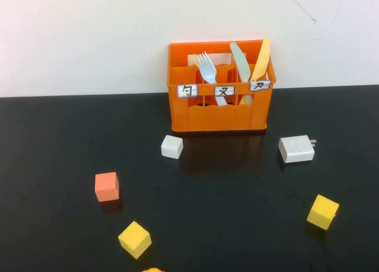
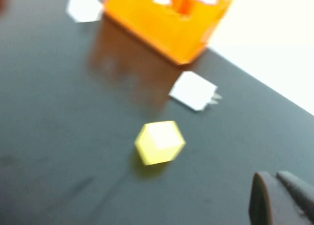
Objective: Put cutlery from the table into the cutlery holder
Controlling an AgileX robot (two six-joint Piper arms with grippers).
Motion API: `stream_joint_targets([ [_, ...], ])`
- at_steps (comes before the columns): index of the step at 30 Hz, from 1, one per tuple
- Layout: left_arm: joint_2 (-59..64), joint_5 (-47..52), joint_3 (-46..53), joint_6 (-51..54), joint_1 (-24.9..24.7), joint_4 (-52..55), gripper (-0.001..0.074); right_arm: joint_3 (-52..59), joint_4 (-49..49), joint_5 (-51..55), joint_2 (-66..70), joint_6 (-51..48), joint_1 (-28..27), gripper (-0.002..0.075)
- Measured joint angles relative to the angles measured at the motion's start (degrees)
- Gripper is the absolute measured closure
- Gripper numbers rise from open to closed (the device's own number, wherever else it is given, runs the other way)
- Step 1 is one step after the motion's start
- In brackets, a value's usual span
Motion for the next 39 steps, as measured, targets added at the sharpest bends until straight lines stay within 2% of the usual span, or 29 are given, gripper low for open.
stream_joint_targets([
  [4, 0.0, 0.0, 0.0, 0.0, 0.0, 0.0, 0.0736, 6.8, 0.0, -6.6, -3.5, 0.0, -4.1, 0.0720],
  [10, 0.0, 0.0, 0.0, 0.0, 0.0, 0.0, 0.0736, 12.4, 0.2, -7.8, -4.4, 0.0, -9.7, 0.0720],
  [27, 0.0, 0.0, 0.0, 0.0, 0.0, 0.0, 0.0736, 17.3, 2.3, -12.7, -4.4, 0.5, -10.2, 0.0720],
  [32, 0.0, 0.0, 0.0, 0.0, 0.0, 0.0, 0.0736, 17.4, 0.1, -13.8, -4.4, 7.7, -10.2, 0.0720],
  [39, 0.0, 0.0, 0.0, 0.0, 0.0, 0.0, 0.0736, 17.4, -11.9, -14.9, -4.4, 30.1, -10.2, 0.0720],
])
